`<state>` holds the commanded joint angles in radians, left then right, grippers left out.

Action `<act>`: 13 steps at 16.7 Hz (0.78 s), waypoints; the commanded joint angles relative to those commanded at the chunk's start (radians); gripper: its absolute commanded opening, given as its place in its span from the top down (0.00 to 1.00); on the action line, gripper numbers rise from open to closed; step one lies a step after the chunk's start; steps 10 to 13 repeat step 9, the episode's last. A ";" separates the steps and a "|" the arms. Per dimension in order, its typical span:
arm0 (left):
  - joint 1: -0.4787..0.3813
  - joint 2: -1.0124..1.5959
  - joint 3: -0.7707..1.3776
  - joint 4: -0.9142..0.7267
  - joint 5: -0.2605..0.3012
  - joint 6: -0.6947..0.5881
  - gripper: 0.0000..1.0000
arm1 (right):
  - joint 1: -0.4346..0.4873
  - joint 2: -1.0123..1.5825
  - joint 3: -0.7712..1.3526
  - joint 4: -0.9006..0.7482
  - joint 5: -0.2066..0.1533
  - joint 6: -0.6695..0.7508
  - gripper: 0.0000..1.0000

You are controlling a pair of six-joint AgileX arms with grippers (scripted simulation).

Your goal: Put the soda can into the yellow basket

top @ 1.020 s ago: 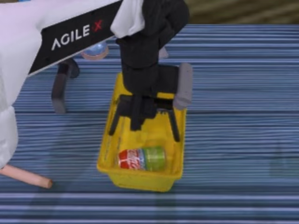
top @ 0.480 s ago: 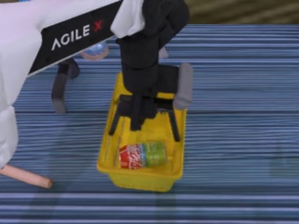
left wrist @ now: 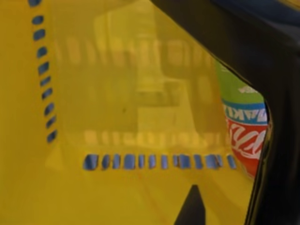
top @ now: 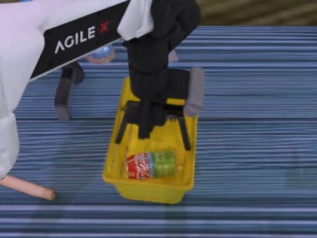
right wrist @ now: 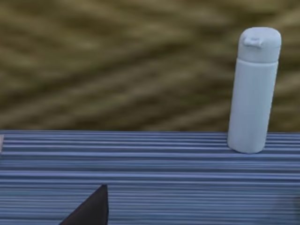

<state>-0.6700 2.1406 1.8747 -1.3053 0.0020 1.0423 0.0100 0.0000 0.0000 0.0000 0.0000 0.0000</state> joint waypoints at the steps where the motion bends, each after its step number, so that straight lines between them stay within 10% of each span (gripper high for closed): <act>1: 0.001 -0.001 0.003 -0.004 0.000 0.001 1.00 | 0.000 0.000 0.000 0.000 0.000 0.000 0.00; 13: 0.058 -0.039 0.137 -0.177 0.000 0.037 1.00 | 0.000 0.000 0.000 0.000 0.000 0.000 0.00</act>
